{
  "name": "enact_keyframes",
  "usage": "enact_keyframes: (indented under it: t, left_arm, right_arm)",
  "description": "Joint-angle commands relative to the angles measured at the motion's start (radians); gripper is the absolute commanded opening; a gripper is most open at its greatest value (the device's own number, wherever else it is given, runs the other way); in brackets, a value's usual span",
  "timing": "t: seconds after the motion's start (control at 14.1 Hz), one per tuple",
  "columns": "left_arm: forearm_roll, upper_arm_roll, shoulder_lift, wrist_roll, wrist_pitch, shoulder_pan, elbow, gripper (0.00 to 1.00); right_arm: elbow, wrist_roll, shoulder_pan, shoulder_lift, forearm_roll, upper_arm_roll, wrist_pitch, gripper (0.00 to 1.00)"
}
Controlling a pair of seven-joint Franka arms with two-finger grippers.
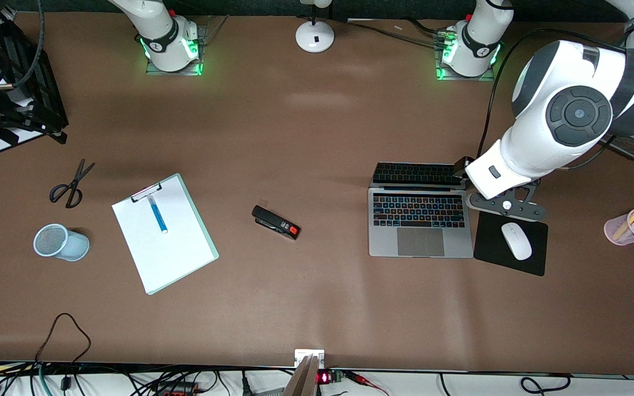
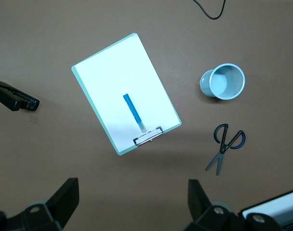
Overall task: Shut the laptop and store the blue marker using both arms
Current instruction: 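Reach the right gripper to the blue marker while the left gripper nears the laptop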
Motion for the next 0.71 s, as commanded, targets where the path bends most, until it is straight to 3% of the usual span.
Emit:
enact_keyframes:
  t: [0.0, 0.28, 0.64]
  left_arm:
    - [0.010, -0.003, -0.009, 0.025, -0.018, 0.003, 0.005, 1.00]
    - [0.010, -0.003, -0.009, 0.025, -0.018, 0.004, 0.005, 1.00]
    - [0.010, -0.003, -0.009, 0.025, -0.018, 0.006, 0.007, 1.00]
  right_arm:
    - [0.004, -0.008, 0.007, 0.004, 0.012, 0.004, -0.013, 1.00]
    - [0.009, -0.010, 0.018, 0.025, 0.012, 0.004, -0.006, 1.00]
    - [0.000, -0.026, 0.039, 0.128, 0.017, 0.004, 0.055, 1.00]
